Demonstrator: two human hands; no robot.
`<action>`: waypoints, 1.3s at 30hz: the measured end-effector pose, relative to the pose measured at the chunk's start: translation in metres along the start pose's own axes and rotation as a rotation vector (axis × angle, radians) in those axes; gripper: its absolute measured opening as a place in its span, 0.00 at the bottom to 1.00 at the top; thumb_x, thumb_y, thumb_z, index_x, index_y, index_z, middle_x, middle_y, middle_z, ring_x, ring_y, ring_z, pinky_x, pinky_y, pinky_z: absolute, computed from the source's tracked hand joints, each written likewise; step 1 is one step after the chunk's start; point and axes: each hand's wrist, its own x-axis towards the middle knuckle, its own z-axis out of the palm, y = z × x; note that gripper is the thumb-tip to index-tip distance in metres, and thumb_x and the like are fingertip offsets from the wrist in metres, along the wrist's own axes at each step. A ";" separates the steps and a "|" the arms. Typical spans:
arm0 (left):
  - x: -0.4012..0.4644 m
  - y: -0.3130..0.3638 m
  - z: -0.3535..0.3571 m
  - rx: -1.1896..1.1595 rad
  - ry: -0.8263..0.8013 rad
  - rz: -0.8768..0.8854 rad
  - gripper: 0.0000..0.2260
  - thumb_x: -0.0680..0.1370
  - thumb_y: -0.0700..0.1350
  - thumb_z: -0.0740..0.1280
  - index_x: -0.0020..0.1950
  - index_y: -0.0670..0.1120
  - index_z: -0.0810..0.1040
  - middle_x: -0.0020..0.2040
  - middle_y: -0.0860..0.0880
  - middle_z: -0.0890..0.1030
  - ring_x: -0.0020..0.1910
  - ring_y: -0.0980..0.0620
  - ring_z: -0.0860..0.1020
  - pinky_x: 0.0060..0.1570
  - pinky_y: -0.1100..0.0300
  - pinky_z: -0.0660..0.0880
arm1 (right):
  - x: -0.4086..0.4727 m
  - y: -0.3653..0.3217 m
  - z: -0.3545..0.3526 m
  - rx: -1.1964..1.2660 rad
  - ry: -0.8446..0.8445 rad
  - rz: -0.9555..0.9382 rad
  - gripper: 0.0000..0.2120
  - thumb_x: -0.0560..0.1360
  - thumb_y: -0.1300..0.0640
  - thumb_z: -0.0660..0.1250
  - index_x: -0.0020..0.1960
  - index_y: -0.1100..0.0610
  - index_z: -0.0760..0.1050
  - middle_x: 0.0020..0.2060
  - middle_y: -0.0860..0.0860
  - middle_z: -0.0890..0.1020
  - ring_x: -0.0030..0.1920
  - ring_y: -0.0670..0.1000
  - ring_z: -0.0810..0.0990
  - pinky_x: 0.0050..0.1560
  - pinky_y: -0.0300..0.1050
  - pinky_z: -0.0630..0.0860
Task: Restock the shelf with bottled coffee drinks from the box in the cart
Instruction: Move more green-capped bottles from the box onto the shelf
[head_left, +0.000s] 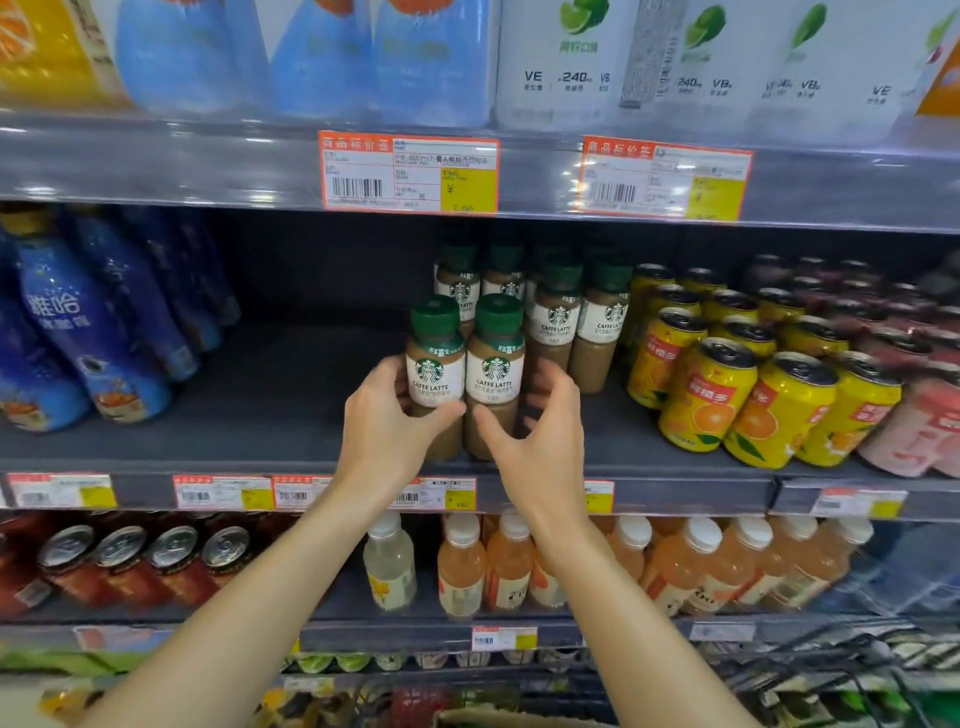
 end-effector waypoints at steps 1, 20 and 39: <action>-0.001 -0.002 0.002 0.029 -0.006 0.001 0.25 0.69 0.46 0.77 0.63 0.49 0.73 0.53 0.58 0.79 0.49 0.67 0.76 0.47 0.71 0.74 | -0.002 0.000 0.001 -0.032 0.028 -0.022 0.36 0.69 0.47 0.76 0.72 0.50 0.62 0.63 0.44 0.70 0.63 0.45 0.72 0.61 0.48 0.76; 0.002 0.010 0.001 0.274 -0.052 -0.051 0.20 0.68 0.47 0.77 0.56 0.46 0.74 0.53 0.49 0.82 0.52 0.48 0.80 0.51 0.54 0.77 | 0.043 0.001 0.023 -0.265 0.094 0.051 0.24 0.70 0.58 0.75 0.62 0.62 0.71 0.59 0.57 0.72 0.57 0.59 0.77 0.52 0.44 0.71; 0.001 0.013 0.000 0.297 -0.068 -0.071 0.22 0.68 0.47 0.77 0.57 0.46 0.73 0.55 0.48 0.81 0.55 0.47 0.79 0.53 0.54 0.76 | 0.067 -0.009 0.035 -0.420 0.073 0.135 0.17 0.73 0.62 0.70 0.59 0.65 0.71 0.60 0.61 0.73 0.58 0.64 0.76 0.53 0.52 0.72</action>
